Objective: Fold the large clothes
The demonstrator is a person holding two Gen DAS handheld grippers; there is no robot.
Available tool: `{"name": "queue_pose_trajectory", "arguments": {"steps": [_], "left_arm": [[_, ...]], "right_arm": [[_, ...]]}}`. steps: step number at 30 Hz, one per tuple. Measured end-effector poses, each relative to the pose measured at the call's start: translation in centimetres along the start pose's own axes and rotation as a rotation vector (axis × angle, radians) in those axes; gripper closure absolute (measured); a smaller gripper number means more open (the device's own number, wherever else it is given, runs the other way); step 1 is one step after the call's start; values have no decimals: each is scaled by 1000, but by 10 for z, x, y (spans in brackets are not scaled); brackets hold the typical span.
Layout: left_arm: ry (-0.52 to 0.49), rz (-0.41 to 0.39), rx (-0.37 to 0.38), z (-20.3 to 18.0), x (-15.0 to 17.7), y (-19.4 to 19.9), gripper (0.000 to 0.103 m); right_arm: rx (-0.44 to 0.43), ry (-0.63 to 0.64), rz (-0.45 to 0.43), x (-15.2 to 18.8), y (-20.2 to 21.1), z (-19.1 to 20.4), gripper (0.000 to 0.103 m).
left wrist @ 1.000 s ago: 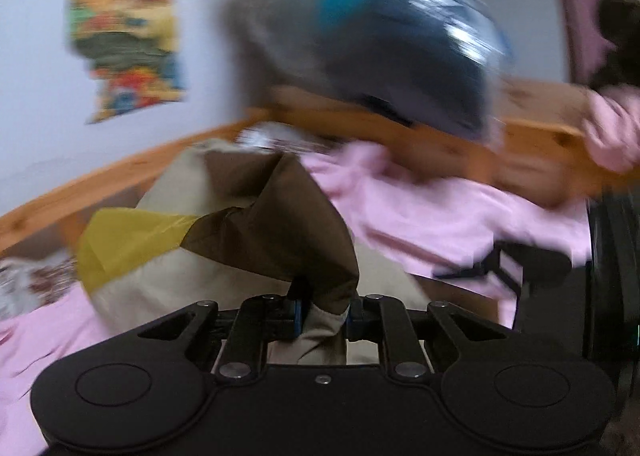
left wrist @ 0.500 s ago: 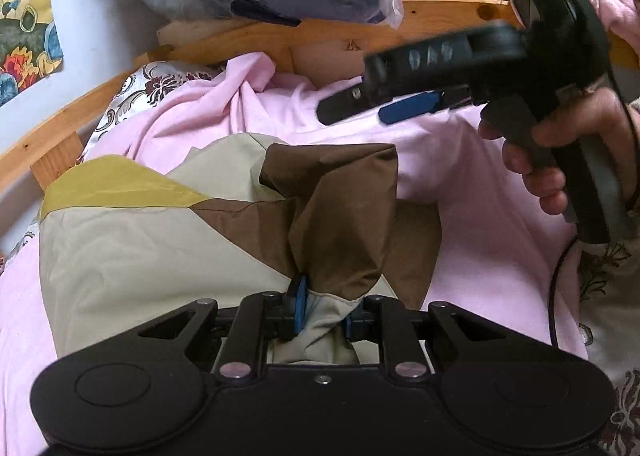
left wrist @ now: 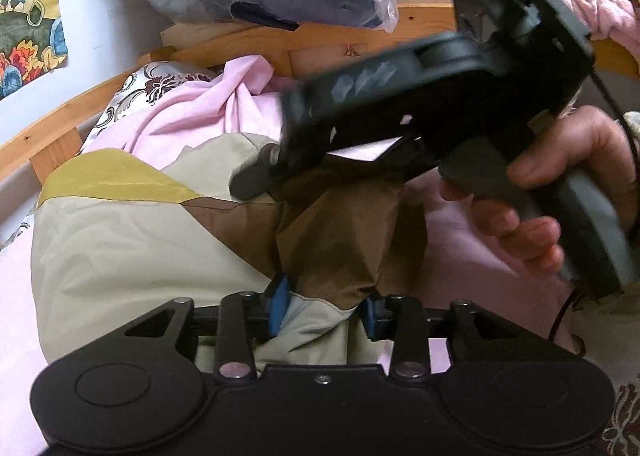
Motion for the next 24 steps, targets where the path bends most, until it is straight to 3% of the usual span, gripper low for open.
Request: {"name": "queue_pose_trajectory", "arguments": {"steps": [1,2,3,5,7,11,13,15,17,18,21,24], "left_arm": [[5,-4,6,0,0,2,59],[21,-14,20,0,-2,6,57],[34,-24,35,1,-4,10,52],[72,-50,87,1,-7,24,44],[114,-83,109,3,-10,40,30],[215,-162,14,19,-10,74,25],[306,-167,-97,38,-8,83,17],[414,-152,-257,60,-3,87,12],[519,-119,-366,83,7,84,11],[581,-90,-380,94,13,79,11],[687,3,-329,114,31,58,13],[746,0,-262,119,40,47,13]], "right_arm": [[13,24,4,1,0,2,46],[30,54,3,3,0,5,69],[52,74,-1,3,0,5,82],[76,101,-2,5,1,4,89],[100,122,2,8,0,2,90],[191,187,14,13,-1,3,95],[233,190,21,19,0,-3,96],[234,148,24,22,4,-9,97],[237,162,18,23,5,-9,96],[242,175,15,24,4,-7,96],[234,173,9,23,4,-7,95],[194,123,-7,14,2,-14,85]]}}
Point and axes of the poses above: each gripper's, at about its wrist camera, not at the fingertips, and y roughly against the way its jaws point, z to its left, x to its underside, the point moved 2 cm from there along -y, roughly the way its jaws point, and after that the axes turned 6 degrees about -z, right-handed, at the moved point
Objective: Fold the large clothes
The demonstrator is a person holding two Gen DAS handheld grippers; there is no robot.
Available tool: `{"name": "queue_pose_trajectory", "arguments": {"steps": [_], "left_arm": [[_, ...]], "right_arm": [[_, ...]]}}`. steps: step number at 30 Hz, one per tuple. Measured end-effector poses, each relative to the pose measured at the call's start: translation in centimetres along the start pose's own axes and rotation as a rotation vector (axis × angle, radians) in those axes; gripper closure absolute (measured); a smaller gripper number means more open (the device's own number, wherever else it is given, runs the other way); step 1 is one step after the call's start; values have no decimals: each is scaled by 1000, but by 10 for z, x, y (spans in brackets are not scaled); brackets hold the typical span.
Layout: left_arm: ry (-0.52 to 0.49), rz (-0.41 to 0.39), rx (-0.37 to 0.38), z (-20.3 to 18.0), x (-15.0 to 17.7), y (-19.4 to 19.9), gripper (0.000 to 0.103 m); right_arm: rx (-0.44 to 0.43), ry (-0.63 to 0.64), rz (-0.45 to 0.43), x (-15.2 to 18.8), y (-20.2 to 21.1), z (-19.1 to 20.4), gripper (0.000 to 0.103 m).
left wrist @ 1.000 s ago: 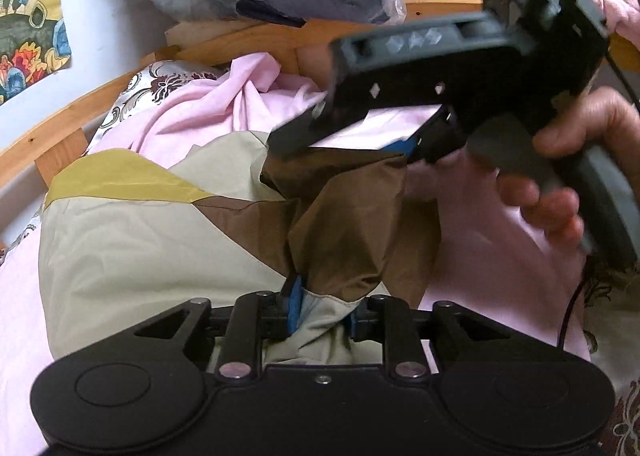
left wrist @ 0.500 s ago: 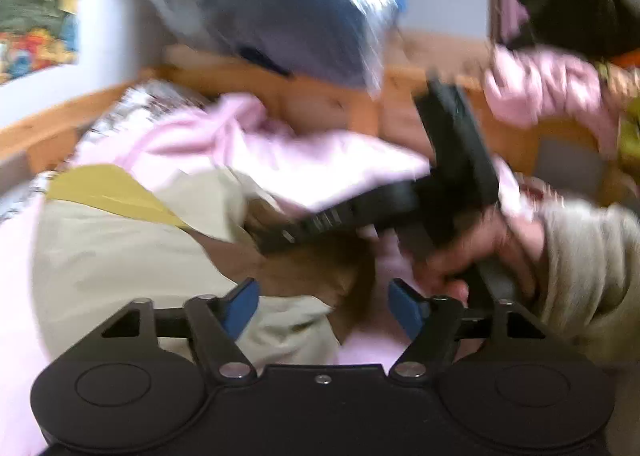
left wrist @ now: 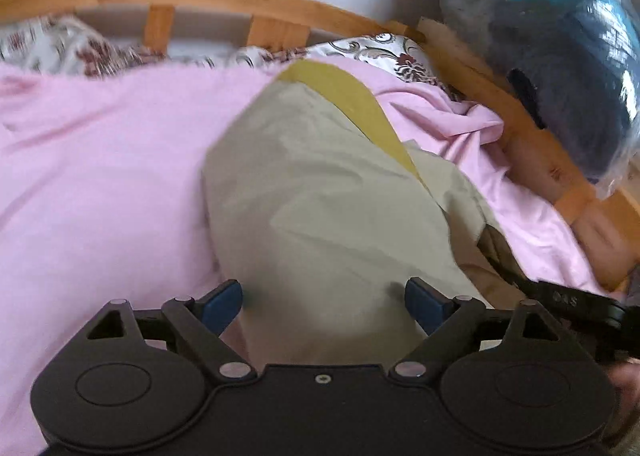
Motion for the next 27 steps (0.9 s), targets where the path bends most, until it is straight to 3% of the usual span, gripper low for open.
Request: {"name": "queue_pose_trajectory", "arguments": {"steps": [4,7,8,9,12,14,17,19,20,24,27], "left_arm": [[-62,44,29,-5,4,-12,8],[-83,66,41,-3,10,-18,8],[-83,72,45,0,10,-18,8],[-82,77,47,1,10,-19,8],[-109,80,51,1,11,-20,8],[-120,79,53,0,13,-22,8],[-145,87,51,-6,14,-27,8],[-171,98,52,-9,14,-29,8],[-181,104,54,-9,13,-30,8],[-179,119,88,-5,11,-30,8],[-183,130,112,-3,10,-31,8]], "right_arm": [[-57,-45,-40,-19,-17,-4,73],[-57,-43,-76,-30,-34,-2,81],[-56,-18,-84,-32,-38,1,90],[-62,19,-116,-33,-38,6,92],[-90,232,-199,-31,-31,34,94],[-61,306,-193,-29,-34,38,94],[28,194,-128,-27,-50,7,93],[30,139,-96,-28,-51,-7,91],[17,123,-92,-30,-49,-9,88],[-14,102,-97,-43,-43,-12,61],[-6,149,-66,-61,-58,-13,60]]}}
Point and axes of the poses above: each gripper's, at about its wrist camera, not at the fingertips, and y roughly against the way its jaws point, z to its left, x to its underside, the point moved 2 cm from there along -y, roughly the way its jaws point, and after that the axes turned 6 degrees about -z, right-handed, at the moved point
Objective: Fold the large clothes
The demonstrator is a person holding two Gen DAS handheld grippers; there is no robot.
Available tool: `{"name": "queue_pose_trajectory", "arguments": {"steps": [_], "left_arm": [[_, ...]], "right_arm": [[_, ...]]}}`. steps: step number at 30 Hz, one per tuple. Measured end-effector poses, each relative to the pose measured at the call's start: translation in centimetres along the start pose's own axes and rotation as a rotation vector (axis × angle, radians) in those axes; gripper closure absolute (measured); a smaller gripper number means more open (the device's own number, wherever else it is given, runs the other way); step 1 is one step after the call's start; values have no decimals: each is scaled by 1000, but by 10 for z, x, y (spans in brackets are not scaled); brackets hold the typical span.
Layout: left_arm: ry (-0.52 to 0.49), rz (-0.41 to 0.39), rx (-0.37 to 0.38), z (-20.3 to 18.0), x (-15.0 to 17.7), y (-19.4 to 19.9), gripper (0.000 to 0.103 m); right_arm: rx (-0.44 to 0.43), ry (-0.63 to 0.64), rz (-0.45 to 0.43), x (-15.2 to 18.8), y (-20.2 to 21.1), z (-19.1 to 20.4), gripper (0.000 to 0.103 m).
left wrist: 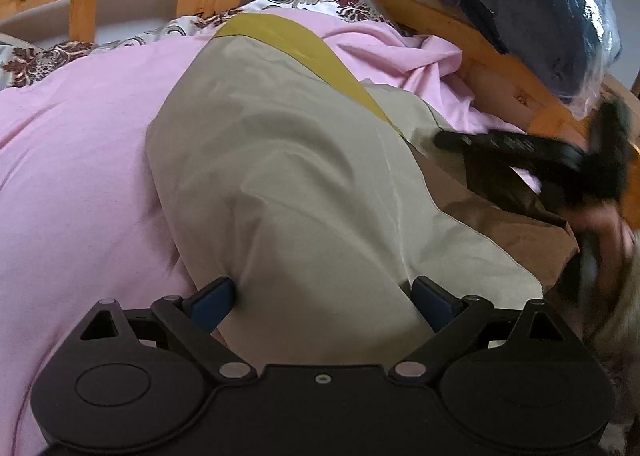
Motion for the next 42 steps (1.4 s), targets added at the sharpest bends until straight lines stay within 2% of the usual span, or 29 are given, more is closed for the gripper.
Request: {"name": "queue_pose_trajectory", "arguments": {"steps": [2,4,5,6,8,10,11,13,14,15,17,19,20,21,23,26,28,29,33,38,42], "left_arm": [[-5,7,10,1,0,1,8],[2,12,22,3,0,2,8],[13,13,30,5,1,2,8],[26,13,36,7,2,3,8],[38,11,45,9,3,3,8],[38,6,50,9,5,3,8],[40,4,50,9,6,3,8],[46,2,46,8,5,3,7],[43,8,43,7,4,3,7],[38,14,42,6,2,3,7],[31,30,51,8,-3,4,6],[64,45,69,14,-7,4,5],[77,49,74,16,-8,2,4],[81,55,72,16,-9,-1,1],[72,66,61,14,-7,-5,1],[57,63,46,12,-6,-5,1],[63,59,48,13,-6,-3,1],[70,53,49,15,-5,-3,1],[96,41,53,17,-1,-6,1],[72,17,46,15,4,-10,1],[69,8,41,15,5,-12,1]], "right_arm": [[4,69,25,-16,-17,3,60],[15,111,66,-28,-39,3,68],[26,125,80,-33,-49,3,85],[15,142,88,-36,-57,5,95],[-12,227,67,-41,-63,20,97],[-35,379,27,-39,-65,46,98],[-27,421,31,-37,-71,53,98],[31,450,95,-31,-88,55,98],[59,451,114,-29,-92,52,94],[83,444,117,-30,-89,51,84],[131,439,101,-40,-77,51,72],[158,462,58,-56,-61,65,69],[164,485,33,-64,-54,75,60],[162,517,-4,-73,-47,89,46],[104,550,-64,-82,-41,116,34],[-43,549,-62,-74,-58,154,34],[-96,597,-72,-54,-76,171,39],[-99,628,-58,-43,-88,176,46],[-52,755,-44,6,-122,170,50],[-19,689,-46,35,-136,145,51],[19,724,-63,48,-139,144,52]]}}
Point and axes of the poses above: each gripper's, at about its wrist camera, not at the fingertips, and y roughly against the way its jaws point, z to its left, x to its underside, the point moved 2 cm from there along -y, roughly the way its jaws point, and after that the axes turned 6 degrees about -z, right-handed, at the moved point
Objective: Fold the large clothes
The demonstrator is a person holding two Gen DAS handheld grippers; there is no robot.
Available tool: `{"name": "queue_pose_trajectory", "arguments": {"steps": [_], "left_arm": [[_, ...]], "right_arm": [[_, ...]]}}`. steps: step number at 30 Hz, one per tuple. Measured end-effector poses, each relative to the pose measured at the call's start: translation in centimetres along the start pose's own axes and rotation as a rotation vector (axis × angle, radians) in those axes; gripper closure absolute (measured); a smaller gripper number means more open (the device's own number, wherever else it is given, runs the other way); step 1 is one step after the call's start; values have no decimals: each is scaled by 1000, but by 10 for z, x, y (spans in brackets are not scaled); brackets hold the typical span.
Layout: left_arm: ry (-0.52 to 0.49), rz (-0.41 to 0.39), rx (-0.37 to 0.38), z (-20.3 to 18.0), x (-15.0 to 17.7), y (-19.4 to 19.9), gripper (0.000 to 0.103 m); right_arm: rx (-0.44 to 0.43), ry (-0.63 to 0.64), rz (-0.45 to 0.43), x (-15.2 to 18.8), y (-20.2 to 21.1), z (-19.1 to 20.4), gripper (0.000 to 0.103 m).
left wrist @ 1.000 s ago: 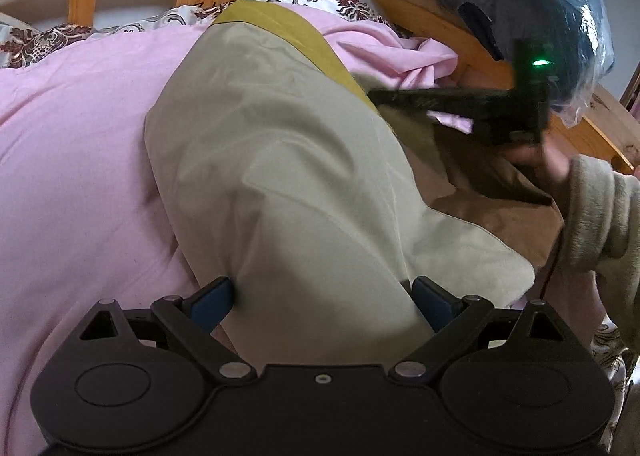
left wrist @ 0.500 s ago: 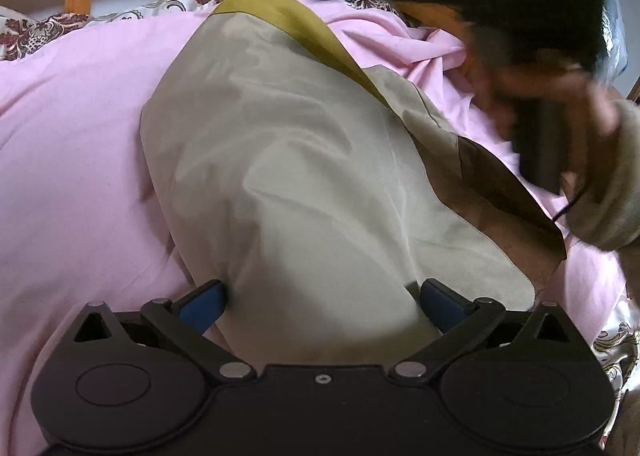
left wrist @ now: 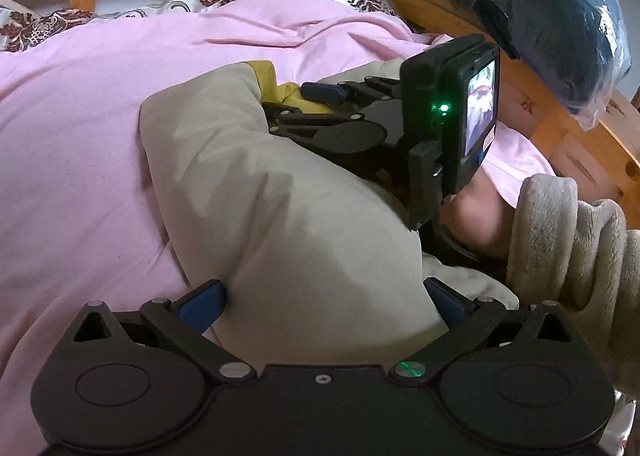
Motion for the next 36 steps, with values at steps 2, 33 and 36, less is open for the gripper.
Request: {"name": "queue_pose_trajectory", "arguments": {"steps": [2,33,36], "left_arm": [[9,7,8,1,-4,3,1],[203,-169,-200,41,-8,-8,1],[221,-171,-175,35,-13,8,2]], "right_arm": [[0,3,11,0,-2,0,52],[306,-91,38,47,133,-2,20],[326,-93,-1,44,140,-3,19]]}}
Point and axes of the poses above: each gripper's, at about its wrist camera, not at the fingertips, and y roughly against the way its jaws point, z to its left, x to its underside, the point moved 2 cm from there along -y, roughly the way its jaws point, and after that the axes turned 6 degrees about -z, right-handed, at the moved point
